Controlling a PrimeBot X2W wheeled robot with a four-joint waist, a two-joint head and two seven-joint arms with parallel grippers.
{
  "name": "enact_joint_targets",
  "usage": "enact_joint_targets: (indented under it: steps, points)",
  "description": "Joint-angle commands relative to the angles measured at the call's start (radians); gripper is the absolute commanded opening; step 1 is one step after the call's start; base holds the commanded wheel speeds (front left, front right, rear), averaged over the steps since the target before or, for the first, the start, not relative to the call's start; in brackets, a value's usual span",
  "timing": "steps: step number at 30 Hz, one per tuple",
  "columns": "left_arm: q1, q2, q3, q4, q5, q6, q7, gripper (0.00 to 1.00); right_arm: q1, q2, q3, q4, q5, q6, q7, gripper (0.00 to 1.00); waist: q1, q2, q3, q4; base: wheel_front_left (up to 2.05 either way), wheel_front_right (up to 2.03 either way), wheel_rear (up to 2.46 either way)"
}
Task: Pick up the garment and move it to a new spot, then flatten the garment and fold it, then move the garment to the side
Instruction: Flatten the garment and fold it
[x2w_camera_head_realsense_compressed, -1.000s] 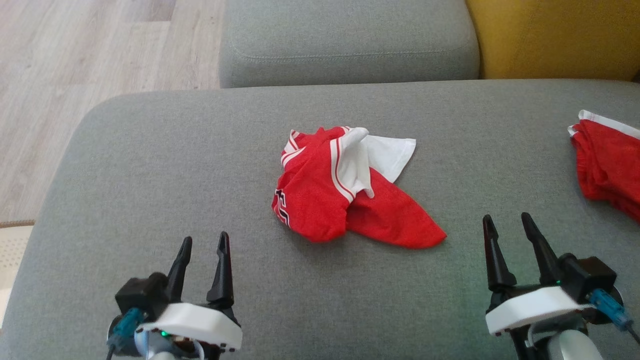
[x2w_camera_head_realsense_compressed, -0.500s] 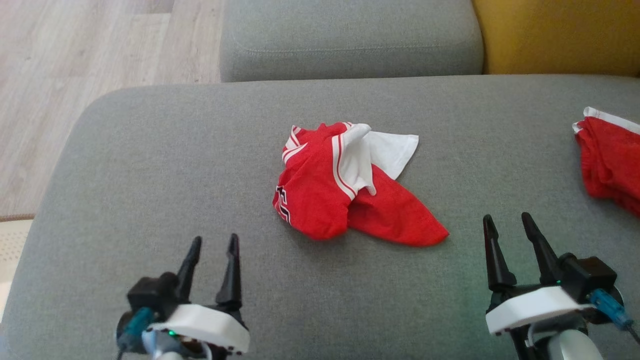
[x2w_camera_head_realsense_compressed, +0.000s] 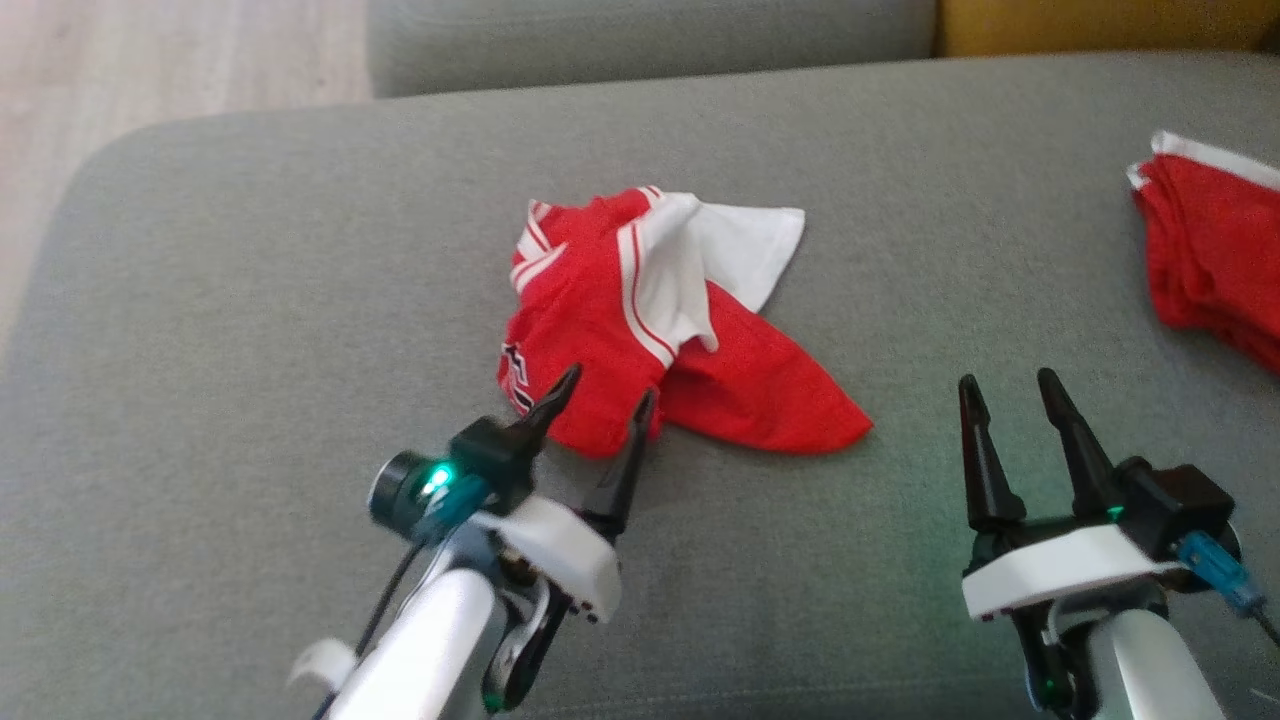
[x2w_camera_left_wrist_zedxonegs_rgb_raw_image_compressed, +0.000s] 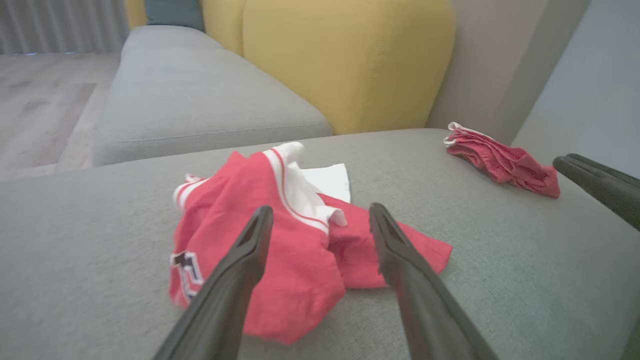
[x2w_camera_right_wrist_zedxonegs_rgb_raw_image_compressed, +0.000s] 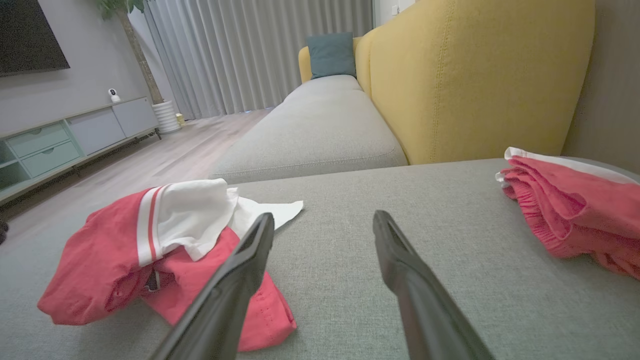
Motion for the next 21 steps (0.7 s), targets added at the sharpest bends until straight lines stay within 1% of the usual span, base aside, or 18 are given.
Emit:
enact_joint_targets:
  steps: [1,3,7,15,20,21]
  points:
    - [-0.068,-0.006,0.011,0.003,0.013,-0.005,0.005,1.0,-0.041,-0.005,0.031,-0.032,0.008,-0.001,-0.014,1.0,-0.0001,0.0,0.035,-0.035,0.0,0.0,0.0]
    - [-0.112,-0.01,-0.017,0.057,0.034,-0.003,0.014,1.0,-0.051,-0.005,0.039,-0.026,0.012,-0.001,-0.019,1.0,-0.0001,0.0,0.051,-0.057,0.0,0.0,0.0]
    - [-0.18,-0.015,-0.05,0.159,0.065,0.015,0.016,1.0,-0.069,-0.005,0.045,-0.016,0.018,-0.001,-0.031,1.0,-0.0001,0.0,0.077,-0.097,0.0,0.0,0.0]
    - [-0.266,-0.014,-0.059,0.323,0.122,0.097,0.002,1.0,-0.08,-0.005,0.043,0.012,0.027,-0.001,-0.053,1.0,-0.0001,0.0,0.089,-0.131,0.0,0.0,0.0]
    - [-0.287,-0.01,-0.073,0.395,0.146,0.127,-0.002,1.0,-0.083,-0.005,0.052,0.027,0.034,-0.001,-0.062,1.0,-0.0001,0.0,0.083,-0.138,0.0,0.0,0.0]
    - [-0.29,-0.01,-0.07,0.404,0.143,0.132,-0.006,0.91,-0.084,-0.005,0.054,0.029,0.035,-0.001,-0.063,1.0,-0.0001,0.0,0.082,-0.138,0.0,0.0,0.0]
